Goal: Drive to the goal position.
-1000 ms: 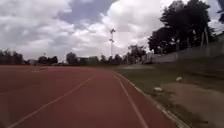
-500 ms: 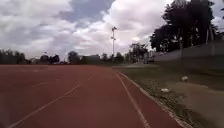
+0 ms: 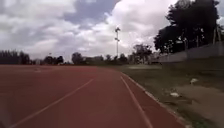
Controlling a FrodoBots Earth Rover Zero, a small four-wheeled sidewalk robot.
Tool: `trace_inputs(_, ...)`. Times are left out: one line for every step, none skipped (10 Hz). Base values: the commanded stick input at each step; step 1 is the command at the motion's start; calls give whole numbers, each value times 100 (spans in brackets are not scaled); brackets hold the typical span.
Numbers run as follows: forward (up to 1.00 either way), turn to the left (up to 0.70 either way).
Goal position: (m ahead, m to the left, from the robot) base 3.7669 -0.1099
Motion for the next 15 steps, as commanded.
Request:
trace_inputs(60, 0)
trace_inputs(60, 0)
trace_inputs(60, 0)
trace_inputs(60, 0)
trace_inputs(60, 0)
trace_inputs(60, 0)
trace_inputs(60, 0)
trace_inputs(60, 0)
trace_inputs(60, 0)
trace_inputs(60, 0)
trace_inputs(60, 0)
trace_inputs(60, 0)
trace_inputs(60, 0)
trace_inputs(60, 0)
trace_inputs(60, 0)
